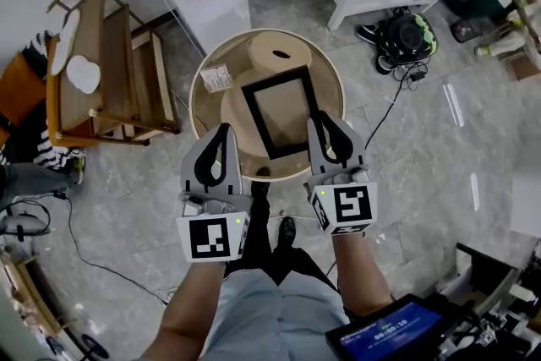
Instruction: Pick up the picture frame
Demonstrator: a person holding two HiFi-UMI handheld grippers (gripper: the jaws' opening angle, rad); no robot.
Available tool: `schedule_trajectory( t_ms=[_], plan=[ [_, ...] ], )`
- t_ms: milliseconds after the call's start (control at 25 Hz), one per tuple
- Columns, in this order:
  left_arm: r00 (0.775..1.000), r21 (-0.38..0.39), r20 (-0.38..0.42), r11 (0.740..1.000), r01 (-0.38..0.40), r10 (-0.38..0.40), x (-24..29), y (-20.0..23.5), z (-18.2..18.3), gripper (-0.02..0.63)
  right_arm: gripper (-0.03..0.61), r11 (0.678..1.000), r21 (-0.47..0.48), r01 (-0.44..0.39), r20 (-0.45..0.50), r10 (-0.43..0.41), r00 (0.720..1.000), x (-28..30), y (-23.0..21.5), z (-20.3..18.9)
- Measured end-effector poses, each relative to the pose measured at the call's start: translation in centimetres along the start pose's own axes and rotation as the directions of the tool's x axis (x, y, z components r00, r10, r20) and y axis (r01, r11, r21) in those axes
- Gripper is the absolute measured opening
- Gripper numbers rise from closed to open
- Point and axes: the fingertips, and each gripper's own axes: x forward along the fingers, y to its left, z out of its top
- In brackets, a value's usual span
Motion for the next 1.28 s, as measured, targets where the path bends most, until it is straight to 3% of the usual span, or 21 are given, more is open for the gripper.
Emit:
schedule_trajectory(
  t_ms=[480, 960, 1280],
  plan=[
    [0.990, 0.033, 0.136, 0.999, -0.031, 0.026, -6.3, -2.1, 7.7, 0.011, 0.078, 0.998, -0.061, 0.017, 0.138, -0.009, 0.990, -8.0, 1.7, 7.0],
    [0.969, 0.119, 0.246, 0.991, -0.063, 0.032, -11.7, -5.1, 14.5, 0.011, 0.078, 0.992, -0.125, 0.018, 0.281, 0.018, 0.959, -15.4, 3.1, 13.8],
    [0.958, 0.130, 0.286, 0.989, -0.069, 0.030, -13.6, -6.7, 16.2, 0.011, 0.078, 0.989, -0.144, 0.027, 0.320, 0.021, 0.947, -18.2, 3.1, 15.1]
  ],
)
